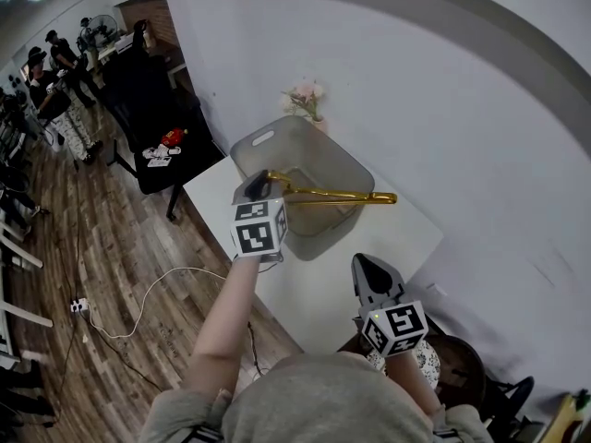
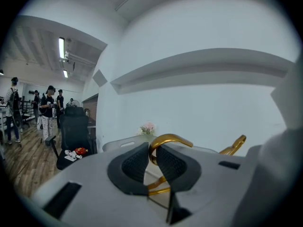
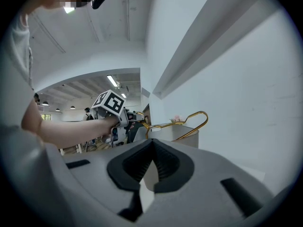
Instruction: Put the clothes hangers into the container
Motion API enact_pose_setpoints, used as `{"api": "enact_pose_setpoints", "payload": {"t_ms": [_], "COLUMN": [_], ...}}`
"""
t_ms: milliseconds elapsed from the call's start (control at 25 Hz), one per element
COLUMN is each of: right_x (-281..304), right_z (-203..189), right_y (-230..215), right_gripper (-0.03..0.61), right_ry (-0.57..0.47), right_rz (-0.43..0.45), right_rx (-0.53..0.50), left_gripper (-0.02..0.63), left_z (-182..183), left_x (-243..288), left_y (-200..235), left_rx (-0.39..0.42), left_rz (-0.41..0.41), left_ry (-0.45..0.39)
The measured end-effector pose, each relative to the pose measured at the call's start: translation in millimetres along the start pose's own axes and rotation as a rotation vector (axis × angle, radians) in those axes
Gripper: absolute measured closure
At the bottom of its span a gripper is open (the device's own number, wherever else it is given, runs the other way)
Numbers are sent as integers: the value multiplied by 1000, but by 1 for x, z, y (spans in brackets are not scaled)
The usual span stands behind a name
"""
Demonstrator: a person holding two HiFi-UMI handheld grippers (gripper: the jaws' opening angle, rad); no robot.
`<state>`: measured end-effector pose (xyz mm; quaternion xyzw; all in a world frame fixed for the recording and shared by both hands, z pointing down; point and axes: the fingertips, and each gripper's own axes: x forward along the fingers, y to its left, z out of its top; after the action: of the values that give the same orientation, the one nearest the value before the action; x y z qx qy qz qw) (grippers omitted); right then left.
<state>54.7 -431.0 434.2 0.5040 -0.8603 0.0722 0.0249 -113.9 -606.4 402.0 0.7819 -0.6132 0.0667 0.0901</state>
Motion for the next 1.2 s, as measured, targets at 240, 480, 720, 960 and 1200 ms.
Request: {"api": "enact_pose_setpoints", "payload": {"t_ms": [240, 480, 720, 960, 1200], "right_x": [7, 9, 7, 2, -10], "right_z": [-1, -3, -3, -7, -7], "right_y": [2, 3, 8, 15, 23], "right_gripper": [578, 578, 578, 578, 578], "right_ry": [6, 12, 17, 20, 17], "right_rz": [5, 5, 7, 11, 9], "right_rx": [4, 4, 6, 12, 12], "left_gripper": [588, 587, 516, 479, 476], "left_z": [-28, -49, -67, -76, -77], "left_x": [1, -6, -16, -28, -48], "left_y": [4, 5, 1, -1, -2], "left_rx": [6, -27, -53, -65, -77], "left_rz": [1, -13, -40, -48, -40], "left_ry": [58, 90, 124, 130, 117]}}
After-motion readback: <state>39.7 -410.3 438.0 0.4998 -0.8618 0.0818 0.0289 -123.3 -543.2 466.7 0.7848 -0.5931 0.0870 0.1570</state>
